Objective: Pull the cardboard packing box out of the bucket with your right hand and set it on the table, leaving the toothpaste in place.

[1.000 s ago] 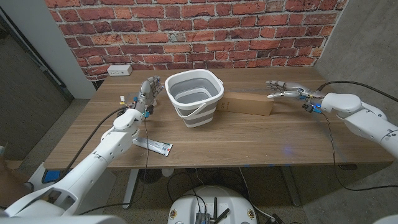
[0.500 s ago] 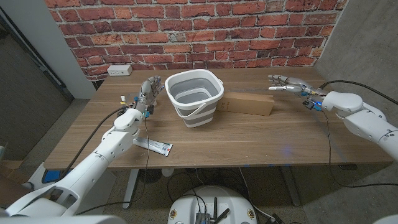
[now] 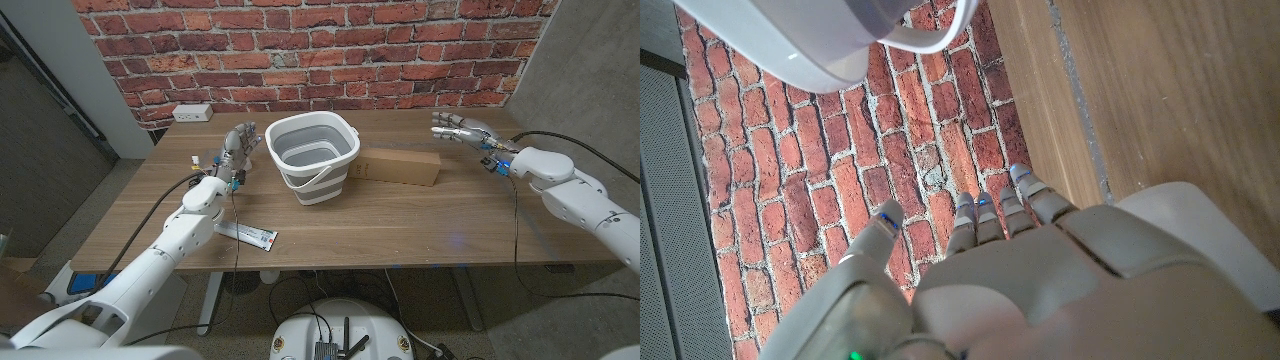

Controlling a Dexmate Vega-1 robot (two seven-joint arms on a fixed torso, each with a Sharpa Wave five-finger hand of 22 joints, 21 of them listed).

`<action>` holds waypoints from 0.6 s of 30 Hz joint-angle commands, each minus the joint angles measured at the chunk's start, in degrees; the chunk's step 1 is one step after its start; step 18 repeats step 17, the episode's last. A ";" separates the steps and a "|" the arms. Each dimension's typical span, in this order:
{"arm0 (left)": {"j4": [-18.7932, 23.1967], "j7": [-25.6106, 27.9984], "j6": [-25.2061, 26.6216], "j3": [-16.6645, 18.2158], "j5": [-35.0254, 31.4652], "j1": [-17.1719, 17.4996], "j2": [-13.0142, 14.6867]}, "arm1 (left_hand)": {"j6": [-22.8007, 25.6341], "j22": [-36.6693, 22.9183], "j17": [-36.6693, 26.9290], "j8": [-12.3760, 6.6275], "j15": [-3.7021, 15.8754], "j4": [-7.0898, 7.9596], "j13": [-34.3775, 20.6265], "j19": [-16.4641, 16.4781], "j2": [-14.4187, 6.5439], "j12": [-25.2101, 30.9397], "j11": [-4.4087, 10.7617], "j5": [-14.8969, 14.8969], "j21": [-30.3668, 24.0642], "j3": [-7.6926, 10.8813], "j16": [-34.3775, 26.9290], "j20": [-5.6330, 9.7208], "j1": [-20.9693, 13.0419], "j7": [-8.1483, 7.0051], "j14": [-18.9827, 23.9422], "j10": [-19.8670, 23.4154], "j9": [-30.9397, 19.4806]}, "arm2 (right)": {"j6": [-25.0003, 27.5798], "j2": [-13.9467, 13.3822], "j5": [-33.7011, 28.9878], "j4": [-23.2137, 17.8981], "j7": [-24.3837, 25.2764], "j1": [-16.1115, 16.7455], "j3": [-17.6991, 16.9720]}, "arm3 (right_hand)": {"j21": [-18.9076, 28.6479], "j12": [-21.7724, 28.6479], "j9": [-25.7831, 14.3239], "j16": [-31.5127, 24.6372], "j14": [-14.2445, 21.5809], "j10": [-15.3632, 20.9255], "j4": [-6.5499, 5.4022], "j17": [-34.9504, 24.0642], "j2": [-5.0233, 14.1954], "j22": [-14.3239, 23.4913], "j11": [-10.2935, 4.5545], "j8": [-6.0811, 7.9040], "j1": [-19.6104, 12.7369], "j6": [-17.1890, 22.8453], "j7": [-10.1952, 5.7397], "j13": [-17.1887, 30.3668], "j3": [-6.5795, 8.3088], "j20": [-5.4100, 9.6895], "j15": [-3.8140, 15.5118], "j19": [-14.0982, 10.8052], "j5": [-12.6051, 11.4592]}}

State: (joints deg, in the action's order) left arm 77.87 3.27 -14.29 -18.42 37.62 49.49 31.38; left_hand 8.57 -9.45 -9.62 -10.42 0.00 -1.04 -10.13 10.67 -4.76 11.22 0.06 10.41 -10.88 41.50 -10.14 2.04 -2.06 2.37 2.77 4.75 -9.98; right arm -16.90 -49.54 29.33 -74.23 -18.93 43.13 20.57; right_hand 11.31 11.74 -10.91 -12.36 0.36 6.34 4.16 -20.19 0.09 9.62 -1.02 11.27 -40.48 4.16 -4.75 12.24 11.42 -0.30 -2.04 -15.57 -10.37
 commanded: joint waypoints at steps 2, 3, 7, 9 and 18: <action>-2.80 -0.47 -2.70 -0.29 -0.87 -0.92 -1.38 | 0.35 -0.25 0.01 -0.26 0.03 -0.43 -0.19 0.41 -3.02 -0.04 -0.04 -0.15 -0.01 0.20 0.10 2.36 -0.05 -0.18 0.34 0.28 -0.24 | -0.94 4.23 1.76 1.13 4.08 0.24 -0.82 | 0.30 0.53 -0.03 -0.36 0.40 0.78 -0.67 0.03 0.41 -0.02 -0.10 0.42 1.15 0.45 -0.20 -0.09 -0.07 0.16 0.17 -0.71 0.03; -3.79 -0.99 -2.99 -0.45 -0.71 -1.46 -1.84 | 0.38 -0.25 0.01 -0.27 0.02 -0.45 -0.19 0.42 -3.02 -0.05 -0.04 -0.15 -0.02 0.20 0.09 2.39 -0.06 -0.18 0.36 0.27 -0.24 | -1.02 4.72 2.03 1.28 4.50 0.39 -0.89 | 0.25 0.51 -0.02 -0.37 0.41 0.80 -0.85 0.05 0.64 -0.02 -0.19 0.42 1.49 0.51 -0.22 -0.11 -0.10 0.33 0.30 -0.71 0.01; -6.88 -3.53 -3.89 -0.78 0.21 -3.00 -2.96 | 0.41 -0.25 0.01 -0.26 0.05 -0.51 -0.19 0.41 -3.03 -0.04 -0.09 -0.16 -0.01 0.23 0.10 2.41 -0.09 -0.21 0.37 0.30 -0.24 | -1.03 5.75 2.43 1.09 6.20 0.93 -1.18 | 0.32 0.84 0.03 -0.81 1.59 2.11 -1.41 0.25 1.36 -0.03 -0.66 0.36 2.97 0.73 -0.32 -0.23 -0.32 0.88 1.09 -1.56 -0.09; -7.59 -3.98 -4.24 -0.89 0.20 -3.30 -3.14 | 0.40 -0.25 0.01 -0.26 0.01 -0.53 -0.19 0.41 -3.04 -0.04 -0.12 -0.16 -0.01 0.24 0.10 2.41 -0.10 -0.22 0.35 0.31 -0.24 | -0.85 5.91 2.42 0.92 6.71 1.04 -1.21 | 0.33 0.87 0.04 -0.84 1.71 2.33 -1.47 0.31 1.42 -0.04 -0.65 0.38 3.22 0.87 -0.20 -0.25 -0.37 1.00 1.11 -1.75 -0.11; -10.25 -5.28 -5.94 -0.76 0.74 -3.67 -4.01 | 0.53 -0.25 -0.02 -0.28 0.04 -0.59 -0.20 0.43 -3.06 0.01 -0.13 -0.18 -0.02 0.27 0.07 2.39 -0.08 -0.19 0.41 0.44 -0.25 | 1.24 8.92 1.93 1.97 10.26 0.42 0.00 | 0.28 0.96 0.10 -1.18 2.84 3.19 -1.65 0.61 1.79 -0.05 -0.36 0.73 4.31 2.25 0.17 -0.37 -0.59 1.09 1.44 -2.41 -0.19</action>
